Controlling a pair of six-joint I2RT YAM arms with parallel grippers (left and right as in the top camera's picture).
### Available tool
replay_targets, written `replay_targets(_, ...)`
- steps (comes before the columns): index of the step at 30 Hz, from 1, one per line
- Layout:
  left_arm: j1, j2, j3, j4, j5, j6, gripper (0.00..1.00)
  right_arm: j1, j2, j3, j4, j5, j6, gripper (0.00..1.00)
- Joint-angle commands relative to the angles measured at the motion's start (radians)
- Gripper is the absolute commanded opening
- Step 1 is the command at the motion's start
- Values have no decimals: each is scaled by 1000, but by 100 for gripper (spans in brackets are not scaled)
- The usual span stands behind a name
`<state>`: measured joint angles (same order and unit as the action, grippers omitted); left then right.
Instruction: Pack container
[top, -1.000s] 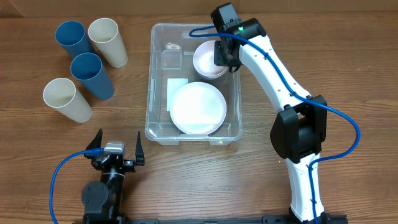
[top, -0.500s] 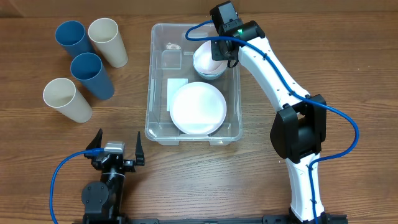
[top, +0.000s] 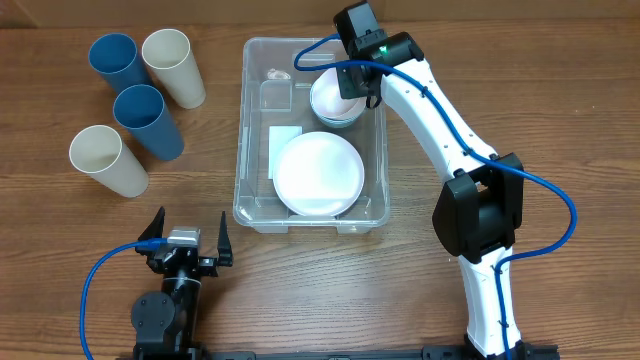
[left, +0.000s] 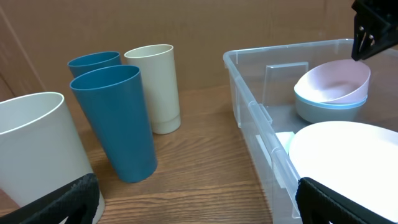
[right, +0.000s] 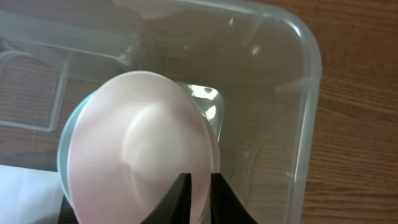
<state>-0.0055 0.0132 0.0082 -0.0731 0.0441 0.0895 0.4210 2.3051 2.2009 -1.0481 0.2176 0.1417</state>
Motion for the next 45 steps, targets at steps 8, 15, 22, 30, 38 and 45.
replay_targets(8, 5, -9, -3, 8, 83, -262, 100, 6, -5, 44, -24, 2, 6, 16)
replay_targets(15, 5, -9, -3, 8, 81, -262, 100, 6, -4, -2, -11, -18, 15, 15)
replay_targets(22, 5, -9, -3, 8, 79, -262, 100, 6, -4, -70, 19, -18, 14, 15)
replay_targets(30, 5, -9, -3, 8, 79, -262, 100, 6, -4, -79, 15, -27, 11, 15)
replay_targets(38, 5, -9, -3, 8, 79, -262, 100, 6, -28, 95, -90, -28, 11, 26)
replay_targets(45, 5, -9, -3, 8, 79, -262, 100, -9, -51, 333, -219, -17, 39, 68)
